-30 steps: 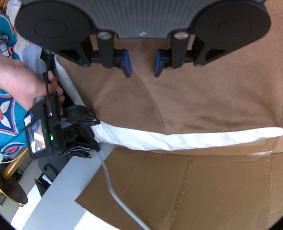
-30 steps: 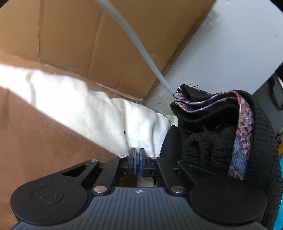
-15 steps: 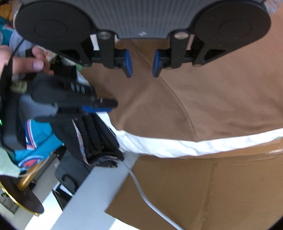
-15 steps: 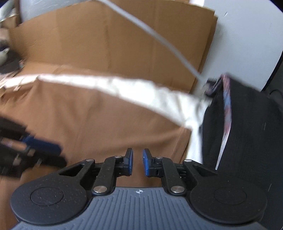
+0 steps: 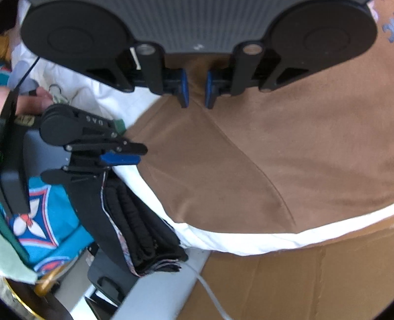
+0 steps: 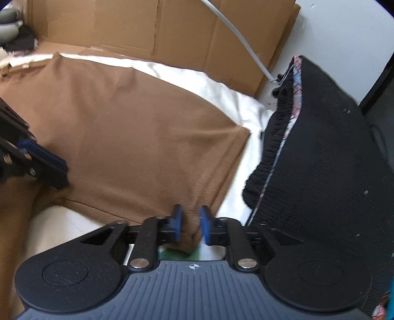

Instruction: Fold clothes

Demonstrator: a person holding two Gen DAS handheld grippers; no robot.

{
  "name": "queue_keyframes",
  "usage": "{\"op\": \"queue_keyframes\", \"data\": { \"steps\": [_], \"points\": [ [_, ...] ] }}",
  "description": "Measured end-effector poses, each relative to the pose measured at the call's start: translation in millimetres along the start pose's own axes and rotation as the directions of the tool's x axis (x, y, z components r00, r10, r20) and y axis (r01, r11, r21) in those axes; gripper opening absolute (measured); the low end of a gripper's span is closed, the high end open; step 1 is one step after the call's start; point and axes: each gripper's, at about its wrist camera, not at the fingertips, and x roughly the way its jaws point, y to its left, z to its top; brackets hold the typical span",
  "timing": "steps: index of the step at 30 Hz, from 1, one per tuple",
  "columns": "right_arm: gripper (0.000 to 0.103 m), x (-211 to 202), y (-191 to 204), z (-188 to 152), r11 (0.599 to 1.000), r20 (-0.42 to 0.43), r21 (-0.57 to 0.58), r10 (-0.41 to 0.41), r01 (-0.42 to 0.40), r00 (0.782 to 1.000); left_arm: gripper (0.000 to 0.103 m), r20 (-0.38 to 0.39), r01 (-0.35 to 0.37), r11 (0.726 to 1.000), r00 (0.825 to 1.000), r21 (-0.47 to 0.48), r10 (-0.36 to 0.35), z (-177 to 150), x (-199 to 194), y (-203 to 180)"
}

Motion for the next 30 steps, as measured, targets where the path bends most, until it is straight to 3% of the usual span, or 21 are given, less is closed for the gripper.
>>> {"op": "queue_keyframes", "data": {
  "steps": [4, 8, 12, 14, 19, 22, 30],
  "points": [
    [0.031, -2.7, 1.3, 2.0, 0.999, -0.004, -0.025, -0.025, 0.025, 1.000, 0.016, 0.007, 0.021, 1.000, 1.000, -0.008, -0.021, -2.4, 1.0, -2.8],
    [0.030, -12.1, -7.3, 12.2, 0.998, -0.003, 0.040, -0.046, 0.047, 0.999, 0.016, 0.020, 0.043, 0.999, 0.999, -0.004, -0.043, -3.4, -4.0, -7.1],
    [0.029, -21.1, -13.5, 23.4, 0.995, 0.060, 0.100, -0.005, -0.001, 0.998, 0.016, 0.046, 0.053, 0.998, 0.998, -0.015, -0.052, 0.2, -13.4, -8.7],
    [0.019, -17.2, -15.8, 29.6, 0.990, 0.072, 0.136, 0.014, -0.024, 0.997, 0.016, 0.059, 0.042, 0.999, 0.997, -0.020, -0.041, 2.6, -21.1, -7.7],
    [0.012, 7.9, -18.6, 37.6, 0.977, 0.058, 0.204, 0.047, -0.058, 0.997, 0.016, 0.097, 0.014, 0.999, 0.995, -0.048, -0.009, 6.2, -37.1, -2.6],
    [0.005, 13.3, -12.9, 34.0, 0.990, 0.029, 0.144, 0.005, -0.009, 1.000, 0.016, 0.109, -0.011, 0.997, 0.994, -0.077, 0.020, 3.1, -48.5, 4.6],
    [0.004, 26.2, 4.0, 26.3, 0.992, -0.022, -0.028, -0.126, 0.125, 0.992, 0.016, 0.128, -0.137, 0.972, 0.978, -0.189, 0.163, -17.9, -97.9, 37.6]
  ]
}}
